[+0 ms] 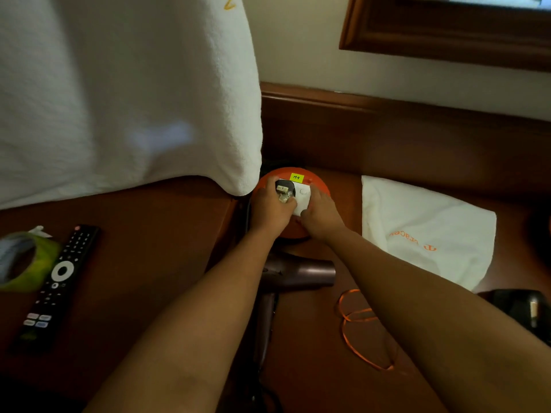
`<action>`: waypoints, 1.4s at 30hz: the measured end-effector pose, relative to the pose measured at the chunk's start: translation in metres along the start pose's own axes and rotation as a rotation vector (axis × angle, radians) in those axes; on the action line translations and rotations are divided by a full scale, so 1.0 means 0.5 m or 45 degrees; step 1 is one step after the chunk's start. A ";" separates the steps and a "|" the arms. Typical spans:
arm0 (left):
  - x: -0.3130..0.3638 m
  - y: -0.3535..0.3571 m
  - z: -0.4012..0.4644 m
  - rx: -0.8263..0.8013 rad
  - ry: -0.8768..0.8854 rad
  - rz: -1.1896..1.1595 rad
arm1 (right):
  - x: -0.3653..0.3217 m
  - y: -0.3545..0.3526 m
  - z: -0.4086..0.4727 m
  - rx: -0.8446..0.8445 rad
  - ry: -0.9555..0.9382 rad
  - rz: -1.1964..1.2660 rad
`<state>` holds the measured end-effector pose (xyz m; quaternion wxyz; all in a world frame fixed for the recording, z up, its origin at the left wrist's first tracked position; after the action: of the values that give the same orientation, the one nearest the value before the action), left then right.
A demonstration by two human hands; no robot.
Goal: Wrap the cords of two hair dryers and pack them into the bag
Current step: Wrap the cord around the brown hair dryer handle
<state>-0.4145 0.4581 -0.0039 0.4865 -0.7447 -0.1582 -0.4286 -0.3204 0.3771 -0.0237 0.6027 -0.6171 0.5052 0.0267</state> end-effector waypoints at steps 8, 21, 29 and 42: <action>0.011 -0.033 -0.050 -0.039 -0.381 -0.552 | -0.080 -0.009 -0.055 0.041 0.442 1.038; -0.062 -0.101 -0.217 -0.329 -0.058 0.514 | -0.058 -0.018 -0.116 0.086 0.559 1.348; -0.080 -0.098 -0.238 -0.577 0.150 1.289 | -0.018 -0.022 -0.153 0.111 0.604 1.390; -0.083 -0.092 -0.251 -0.597 0.335 1.081 | 0.100 -0.104 -0.184 0.330 0.664 1.402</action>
<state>-0.5296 0.3798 0.0102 0.4535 -0.7723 0.3219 -0.3071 -0.3148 0.2646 0.0066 0.4274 -0.1742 0.8789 0.1204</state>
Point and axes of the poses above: each hand's wrist, its own z-axis towards the middle knuckle, its own y-axis out of the palm, x = y × z, the point moved 1 cm from there along z, towards the middle knuckle
